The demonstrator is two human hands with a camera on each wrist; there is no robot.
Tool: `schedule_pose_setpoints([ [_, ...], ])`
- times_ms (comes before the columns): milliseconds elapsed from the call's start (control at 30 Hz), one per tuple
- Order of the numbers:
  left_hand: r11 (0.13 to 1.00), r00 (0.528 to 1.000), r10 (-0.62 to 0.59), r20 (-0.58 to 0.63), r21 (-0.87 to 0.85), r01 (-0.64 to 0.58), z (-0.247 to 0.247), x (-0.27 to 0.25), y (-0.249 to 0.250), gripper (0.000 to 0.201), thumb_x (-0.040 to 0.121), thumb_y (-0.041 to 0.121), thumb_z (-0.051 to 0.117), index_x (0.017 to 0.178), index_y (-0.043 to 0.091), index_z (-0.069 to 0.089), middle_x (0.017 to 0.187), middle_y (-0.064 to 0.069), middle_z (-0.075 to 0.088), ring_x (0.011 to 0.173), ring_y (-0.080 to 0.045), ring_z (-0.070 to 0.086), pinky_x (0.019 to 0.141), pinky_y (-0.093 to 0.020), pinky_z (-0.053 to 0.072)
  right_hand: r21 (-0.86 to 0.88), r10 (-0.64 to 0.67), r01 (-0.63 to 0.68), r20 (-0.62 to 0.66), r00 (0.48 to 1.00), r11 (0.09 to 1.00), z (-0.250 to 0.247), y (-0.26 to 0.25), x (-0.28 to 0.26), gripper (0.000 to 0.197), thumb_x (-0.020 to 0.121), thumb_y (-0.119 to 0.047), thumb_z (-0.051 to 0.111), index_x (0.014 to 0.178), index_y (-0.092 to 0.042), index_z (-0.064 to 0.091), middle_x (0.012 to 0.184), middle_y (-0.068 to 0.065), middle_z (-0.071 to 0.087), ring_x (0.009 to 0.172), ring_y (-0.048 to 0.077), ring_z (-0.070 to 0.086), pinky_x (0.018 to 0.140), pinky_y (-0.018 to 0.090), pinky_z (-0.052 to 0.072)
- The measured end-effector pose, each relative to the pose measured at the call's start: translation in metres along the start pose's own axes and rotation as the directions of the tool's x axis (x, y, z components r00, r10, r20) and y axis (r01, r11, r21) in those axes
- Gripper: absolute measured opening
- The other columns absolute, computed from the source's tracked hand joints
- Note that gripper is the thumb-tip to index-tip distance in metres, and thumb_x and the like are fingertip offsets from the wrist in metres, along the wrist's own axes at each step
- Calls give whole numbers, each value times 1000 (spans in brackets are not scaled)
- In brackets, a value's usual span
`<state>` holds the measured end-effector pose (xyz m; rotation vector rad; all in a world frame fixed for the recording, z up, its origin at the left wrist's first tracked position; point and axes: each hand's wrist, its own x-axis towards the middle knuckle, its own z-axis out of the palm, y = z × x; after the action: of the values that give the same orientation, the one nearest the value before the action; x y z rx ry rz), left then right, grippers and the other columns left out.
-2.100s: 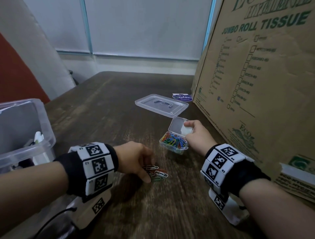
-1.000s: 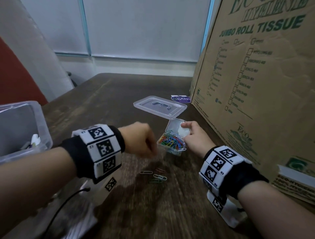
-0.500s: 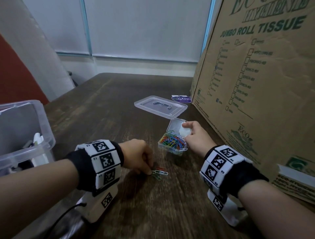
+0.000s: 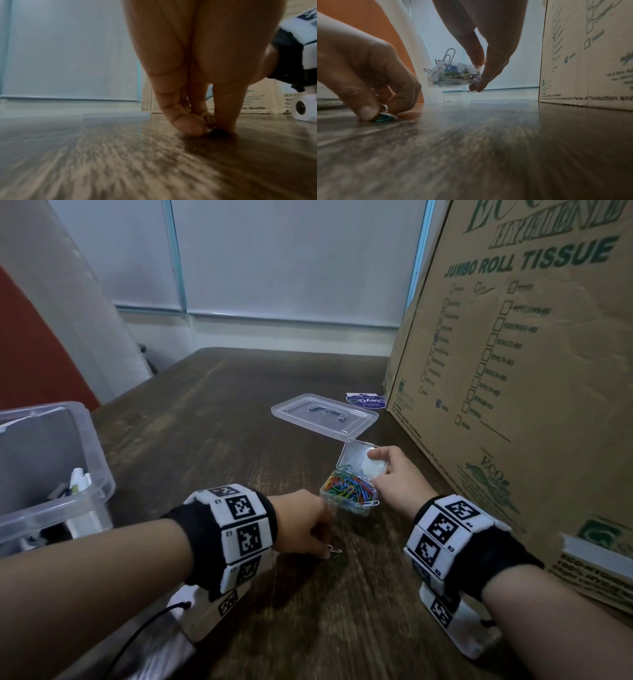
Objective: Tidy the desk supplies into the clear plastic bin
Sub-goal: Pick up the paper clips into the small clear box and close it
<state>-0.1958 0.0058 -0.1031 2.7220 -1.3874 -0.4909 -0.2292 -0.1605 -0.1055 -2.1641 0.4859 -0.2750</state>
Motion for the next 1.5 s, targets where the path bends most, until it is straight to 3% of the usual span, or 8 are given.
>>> schedule_pose_setpoints([
  [167,995,998,58,-4,78,-58,-2,-5,0,25,87,26,59,102,8,66,100,-8,69,91,-23,60,70,-21,37,0,4,-4,11,1000,1000,-1,0,0,43,87,-1,50,127,-18,45,75,-10,39,67,7,45,49,16,31],
  [367,994,971,57,-231,-77,-77,-41,-9,-3,10,85,29,65,84,20,69,40,21,51,42,11,50,55,-7,38,20,-5,4,66,998,1000,-1,-2,-1,42,86,2,51,121,-20,46,89,-4,51,70,8,51,55,20,42],
  [533,992,924,76,-376,-64,-107,-63,6,5,21,86,26,65,101,14,73,74,11,64,56,7,55,59,-1,39,39,-40,35,131,991,999,3,-6,-4,41,81,3,55,105,-29,46,114,20,60,96,33,64,85,48,53],
  [733,978,818,120,-563,-75,-195,-46,0,5,18,82,33,68,88,17,74,76,11,67,62,3,53,61,-3,38,98,-33,21,124,992,995,0,-2,-2,35,84,-1,56,110,-23,45,118,10,59,87,26,64,74,37,52],
  [900,987,976,147,-161,-35,-154,-21,-14,2,22,74,35,75,91,21,75,80,6,72,61,4,53,67,-6,40,92,-34,27,76,997,995,3,1,3,36,85,4,51,108,-23,45,123,10,57,92,24,64,77,38,53],
  [1133,1000,999,18,44,-5,-18,-7,-6,1,24,82,31,67,101,16,71,103,-3,71,82,-9,55,74,-18,41,71,-7,2,64,998,997,3,3,4,36,84,3,52,107,-25,45,122,10,57,102,27,62,85,41,54],
  [1333,1000,999,20,49,2,-20,-7,-12,7,19,77,24,69,94,15,72,88,-2,69,71,-6,52,69,-19,40,73,-4,0,62,998,997,2,5,6,37,85,1,55,116,-17,49,111,7,56,96,23,60,63,24,48],
  [1500,962,949,-65,-310,-271,-23,-45,-7,6,8,75,18,70,68,20,69,46,11,58,38,8,50,69,-20,51,118,-21,13,68,997,993,5,7,11,35,83,3,55,110,-18,49,112,9,59,87,25,59,65,27,49],
])
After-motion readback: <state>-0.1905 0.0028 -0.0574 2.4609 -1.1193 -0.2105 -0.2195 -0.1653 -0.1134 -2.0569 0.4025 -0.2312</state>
